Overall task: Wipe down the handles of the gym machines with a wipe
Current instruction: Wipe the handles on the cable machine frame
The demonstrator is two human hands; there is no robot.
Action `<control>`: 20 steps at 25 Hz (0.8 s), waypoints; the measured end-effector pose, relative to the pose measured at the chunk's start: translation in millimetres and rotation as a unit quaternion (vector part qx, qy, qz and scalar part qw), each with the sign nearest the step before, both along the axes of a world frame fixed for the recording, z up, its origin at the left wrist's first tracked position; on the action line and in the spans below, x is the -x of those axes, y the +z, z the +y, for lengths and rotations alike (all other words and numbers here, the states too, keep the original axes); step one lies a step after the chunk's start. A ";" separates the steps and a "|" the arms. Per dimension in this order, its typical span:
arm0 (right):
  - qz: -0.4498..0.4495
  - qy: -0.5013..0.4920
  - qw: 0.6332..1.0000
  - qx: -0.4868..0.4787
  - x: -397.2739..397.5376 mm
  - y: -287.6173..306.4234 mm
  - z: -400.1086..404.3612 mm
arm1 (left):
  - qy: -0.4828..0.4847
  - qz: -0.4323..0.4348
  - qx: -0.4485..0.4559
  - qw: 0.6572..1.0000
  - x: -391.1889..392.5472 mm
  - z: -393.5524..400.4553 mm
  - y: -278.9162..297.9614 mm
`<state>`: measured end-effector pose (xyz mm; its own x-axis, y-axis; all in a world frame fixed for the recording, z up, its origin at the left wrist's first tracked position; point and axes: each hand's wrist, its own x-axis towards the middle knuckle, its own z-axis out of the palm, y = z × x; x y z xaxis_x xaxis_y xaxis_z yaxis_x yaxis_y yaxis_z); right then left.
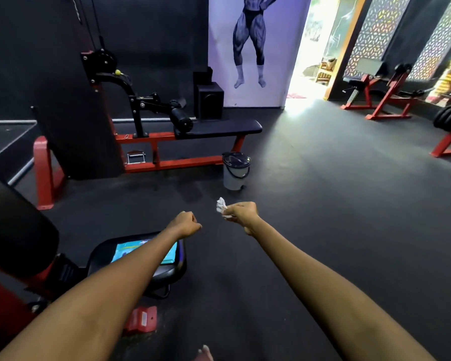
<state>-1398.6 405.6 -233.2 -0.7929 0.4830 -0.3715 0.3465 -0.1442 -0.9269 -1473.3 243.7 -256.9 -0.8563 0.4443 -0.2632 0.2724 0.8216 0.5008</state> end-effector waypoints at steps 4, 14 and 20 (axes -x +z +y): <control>-0.027 0.018 0.999 -0.028 77.4 4.0 37.5 | 0.003 -0.006 0.008 1.000 75.9 38.7 -4.2; -0.034 0.161 0.981 -0.104 275.8 5.8 69.3 | 0.083 -0.004 0.041 0.996 248.4 63.4 -8.9; -0.017 0.316 0.943 -0.102 414.5 0.8 61.9 | 0.205 -0.009 0.022 0.979 350.7 42.7 -20.7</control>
<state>-1813.1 467.5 -232.4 -0.9356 -0.0171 -0.3527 0.3341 0.2808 -0.8998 -1824.1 286.4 -277.5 -0.9551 0.0534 -0.2913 -0.0924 0.8807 0.4646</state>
